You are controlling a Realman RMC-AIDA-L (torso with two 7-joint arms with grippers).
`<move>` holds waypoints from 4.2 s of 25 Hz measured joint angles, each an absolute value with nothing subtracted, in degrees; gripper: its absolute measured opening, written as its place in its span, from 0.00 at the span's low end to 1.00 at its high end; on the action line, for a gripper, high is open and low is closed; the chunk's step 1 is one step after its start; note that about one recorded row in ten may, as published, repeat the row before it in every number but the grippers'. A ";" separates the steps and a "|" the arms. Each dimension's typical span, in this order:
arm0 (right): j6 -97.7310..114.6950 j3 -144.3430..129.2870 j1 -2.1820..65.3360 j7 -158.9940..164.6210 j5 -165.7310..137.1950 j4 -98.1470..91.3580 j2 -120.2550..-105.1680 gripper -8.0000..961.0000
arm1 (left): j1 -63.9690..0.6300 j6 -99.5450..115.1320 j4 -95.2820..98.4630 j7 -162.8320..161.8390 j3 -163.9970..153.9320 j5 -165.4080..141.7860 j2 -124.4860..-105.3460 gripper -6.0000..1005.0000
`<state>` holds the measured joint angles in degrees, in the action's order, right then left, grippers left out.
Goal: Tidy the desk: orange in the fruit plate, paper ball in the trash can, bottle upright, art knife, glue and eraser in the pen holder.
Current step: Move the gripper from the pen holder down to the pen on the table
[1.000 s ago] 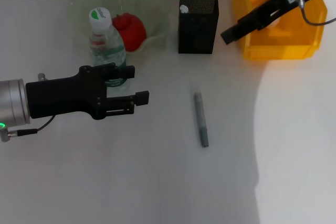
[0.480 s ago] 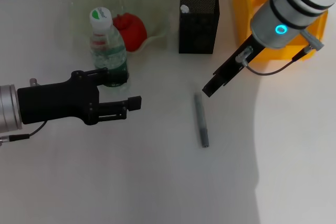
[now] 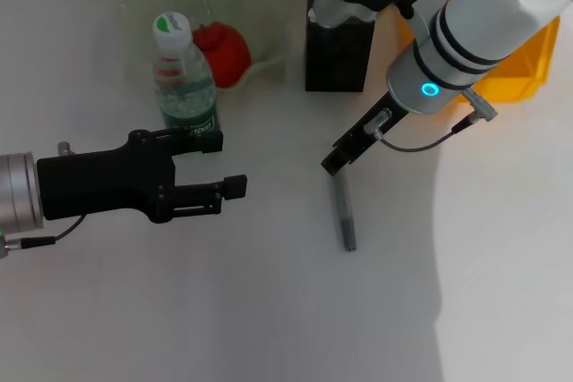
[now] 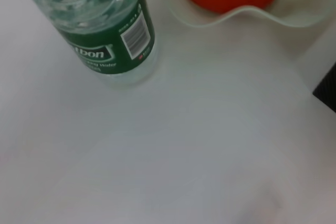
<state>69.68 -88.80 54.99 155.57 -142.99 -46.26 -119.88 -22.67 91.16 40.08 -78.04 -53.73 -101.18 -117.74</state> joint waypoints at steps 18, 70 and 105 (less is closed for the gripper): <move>63.84 -90.95 56.33 155.83 -140.68 -40.79 -119.88 0.48 | -22.98 91.41 40.08 -78.05 -53.69 -101.16 -118.03 0.78; 83.04 -77.44 46.62 147.62 -144.52 -66.69 -119.23 0.16 | -23.30 92.11 40.08 -78.05 -53.48 -100.86 -118.12 0.78; 73.80 -95.96 48.58 149.01 -143.75 -53.00 -119.83 0.24 | -23.20 92.11 39.55 -77.43 -53.61 -100.80 -118.38 0.78</move>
<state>73.80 -95.96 48.58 149.01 -143.75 -53.00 -119.83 -23.20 92.11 39.55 -77.43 -53.61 -100.80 -118.38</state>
